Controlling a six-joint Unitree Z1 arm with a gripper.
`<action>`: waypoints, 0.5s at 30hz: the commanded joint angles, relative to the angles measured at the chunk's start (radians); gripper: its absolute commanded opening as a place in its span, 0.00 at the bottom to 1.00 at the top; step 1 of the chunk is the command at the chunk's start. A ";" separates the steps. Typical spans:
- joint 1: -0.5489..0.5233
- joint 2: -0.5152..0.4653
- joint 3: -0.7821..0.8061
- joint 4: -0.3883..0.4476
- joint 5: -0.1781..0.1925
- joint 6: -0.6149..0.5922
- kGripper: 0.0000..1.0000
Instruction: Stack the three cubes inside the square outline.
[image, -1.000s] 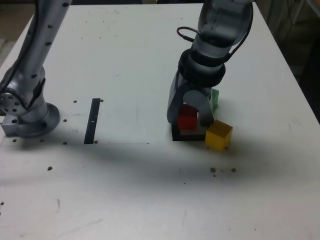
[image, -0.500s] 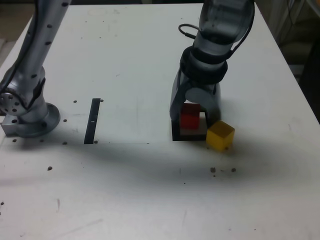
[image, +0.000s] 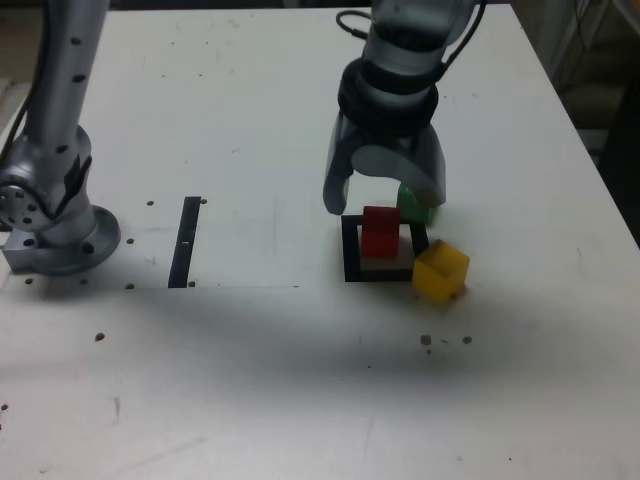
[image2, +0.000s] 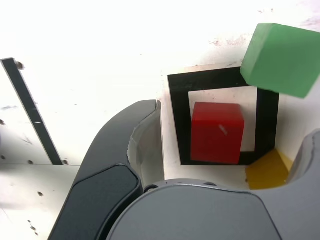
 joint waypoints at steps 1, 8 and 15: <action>-0.015 -0.011 -0.010 0.008 0.009 0.012 0.99; -0.075 -0.010 -0.066 0.012 0.044 0.143 1.00; -0.120 -0.003 -0.134 0.023 0.088 0.318 1.00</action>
